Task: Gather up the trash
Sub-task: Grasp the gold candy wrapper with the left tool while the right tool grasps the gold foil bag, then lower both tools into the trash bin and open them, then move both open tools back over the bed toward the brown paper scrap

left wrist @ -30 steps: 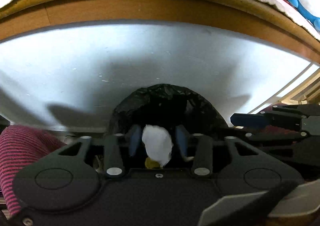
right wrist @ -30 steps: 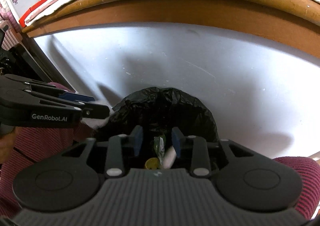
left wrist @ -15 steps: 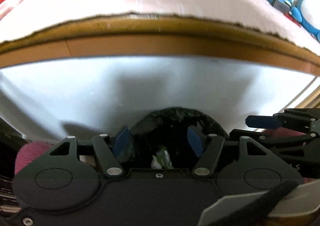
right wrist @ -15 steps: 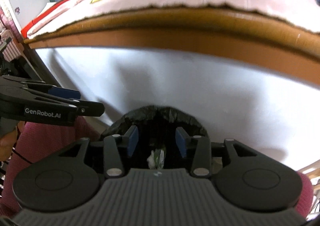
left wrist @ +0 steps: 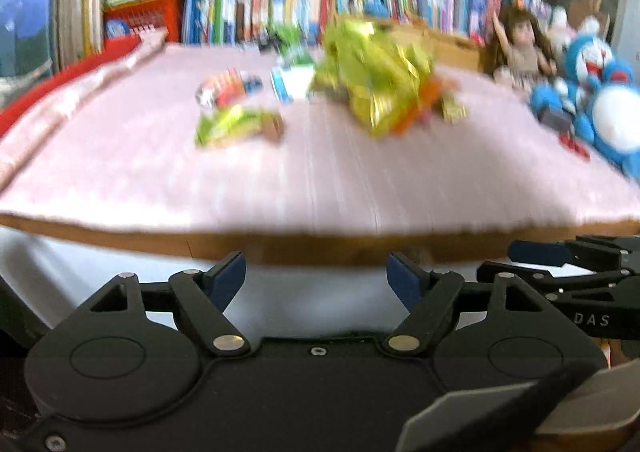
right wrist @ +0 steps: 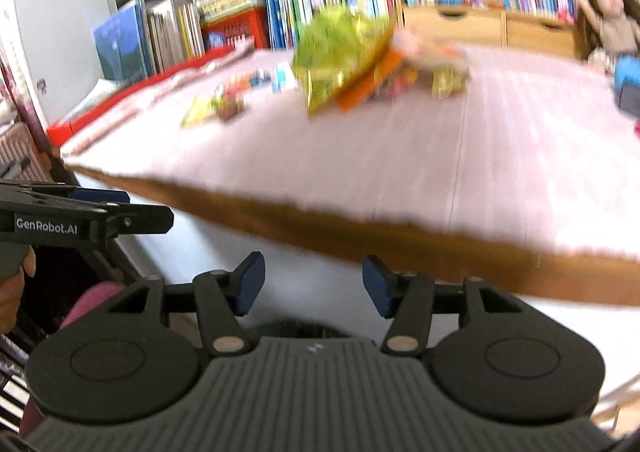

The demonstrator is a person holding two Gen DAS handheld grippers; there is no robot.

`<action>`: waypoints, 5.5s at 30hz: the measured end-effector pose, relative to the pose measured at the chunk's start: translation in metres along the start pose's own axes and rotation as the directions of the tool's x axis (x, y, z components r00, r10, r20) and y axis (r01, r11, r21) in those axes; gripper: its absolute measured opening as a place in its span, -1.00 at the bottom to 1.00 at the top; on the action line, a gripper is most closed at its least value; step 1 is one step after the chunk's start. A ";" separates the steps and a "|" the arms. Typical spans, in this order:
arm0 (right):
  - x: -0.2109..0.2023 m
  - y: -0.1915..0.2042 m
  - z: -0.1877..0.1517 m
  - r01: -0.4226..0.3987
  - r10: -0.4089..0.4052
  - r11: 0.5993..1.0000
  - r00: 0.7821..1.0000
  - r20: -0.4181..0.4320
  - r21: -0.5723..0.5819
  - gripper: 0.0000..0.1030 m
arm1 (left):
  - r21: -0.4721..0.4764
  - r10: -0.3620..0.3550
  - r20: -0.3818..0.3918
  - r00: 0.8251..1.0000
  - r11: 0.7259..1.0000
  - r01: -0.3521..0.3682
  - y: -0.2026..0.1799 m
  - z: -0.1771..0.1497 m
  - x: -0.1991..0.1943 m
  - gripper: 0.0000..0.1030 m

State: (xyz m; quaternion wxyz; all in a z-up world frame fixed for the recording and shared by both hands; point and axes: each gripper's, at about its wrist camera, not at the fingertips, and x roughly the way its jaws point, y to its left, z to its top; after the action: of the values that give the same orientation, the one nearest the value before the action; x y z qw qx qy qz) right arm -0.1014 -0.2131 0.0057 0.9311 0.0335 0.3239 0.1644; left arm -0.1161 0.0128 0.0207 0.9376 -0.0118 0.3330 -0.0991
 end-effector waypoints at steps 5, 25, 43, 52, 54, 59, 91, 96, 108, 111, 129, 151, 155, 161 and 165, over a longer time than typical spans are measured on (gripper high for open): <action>0.000 -0.001 0.030 0.023 -0.020 0.999 0.998 0.066 -0.041 0.38 | -0.025 0.029 0.105 0.994 0.999 -0.026 0.011 0.031 -0.007 0.53; 0.026 0.007 0.089 0.035 -0.023 0.994 0.993 0.116 -0.103 0.64 | -0.121 0.178 0.193 0.965 0.980 -0.157 0.053 0.065 0.071 0.68; 0.148 0.011 0.138 0.135 -0.131 0.990 0.989 0.074 -0.043 0.69 | -0.214 0.141 0.158 0.977 0.971 -0.106 0.080 0.066 0.117 -0.04; 0.132 0.023 0.131 0.088 -0.081 0.994 0.991 0.105 -0.066 0.63 | -0.197 0.125 0.153 0.980 0.976 -0.093 0.074 0.067 0.107 -0.73; 0.124 0.023 0.130 0.086 -0.077 0.994 0.990 0.117 -0.072 0.63 | -0.189 0.121 0.167 0.979 0.978 -0.089 0.070 0.067 0.101 -0.73; 0.103 0.023 0.129 0.085 -0.073 0.993 0.987 0.141 -0.085 0.63 | -0.190 0.106 0.209 0.972 0.980 -0.066 0.063 0.069 0.081 -0.73; -0.016 0.041 -0.037 -0.025 -0.018 0.964 0.987 -0.159 -0.266 0.63 | -0.042 -0.042 -0.149 0.988 0.998 0.036 0.003 -0.055 0.014 -0.73; 0.001 0.042 -0.064 -0.036 -0.028 0.971 0.965 -0.262 -0.237 0.63 | -0.030 -0.045 -0.253 0.966 0.999 0.038 -0.007 -0.077 0.037 -0.73; 0.037 0.044 -0.097 -0.045 -0.033 0.983 0.910 -0.414 -0.179 0.63 | -0.028 -0.040 -0.410 0.911 0.999 0.032 -0.009 -0.112 0.075 -0.72; 0.043 0.044 -0.096 -0.041 -0.040 0.983 0.903 -0.428 -0.178 0.63 | -0.031 -0.036 -0.427 0.904 0.999 0.026 -0.009 -0.112 0.082 -0.71; 0.056 0.047 -0.096 -0.047 -0.036 0.984 0.893 -0.448 -0.172 0.59 | -0.022 -0.027 -0.463 0.886 1.000 0.019 -0.015 -0.113 0.101 -0.58; 0.025 0.040 -0.073 -0.044 -0.007 0.989 0.939 -0.343 -0.141 0.59 | 0.011 -0.010 -0.401 0.916 1.000 0.016 -0.020 -0.094 0.075 0.03; 0.006 0.036 -0.054 -0.061 0.024 0.989 0.964 -0.264 -0.135 0.60 | 0.046 -0.011 -0.323 0.946 0.999 0.028 -0.022 -0.075 0.051 0.11; -0.023 0.033 -0.020 -0.078 0.061 0.988 0.990 -0.128 -0.131 0.63 | 0.043 -0.075 -0.185 0.980 0.996 0.084 -0.019 -0.042 0.008 0.25; -0.032 0.031 0.002 -0.030 0.024 0.985 0.999 -0.037 -0.170 0.65 | 0.038 -0.092 -0.072 0.993 0.995 0.095 -0.016 -0.014 -0.013 0.50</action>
State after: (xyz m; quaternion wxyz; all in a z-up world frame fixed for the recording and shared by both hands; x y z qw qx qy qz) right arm -0.1327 -0.1948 0.0316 0.9224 -0.0449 0.3243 0.2049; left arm -0.1381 -0.0001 0.0193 0.9198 -0.0044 0.3625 -0.1501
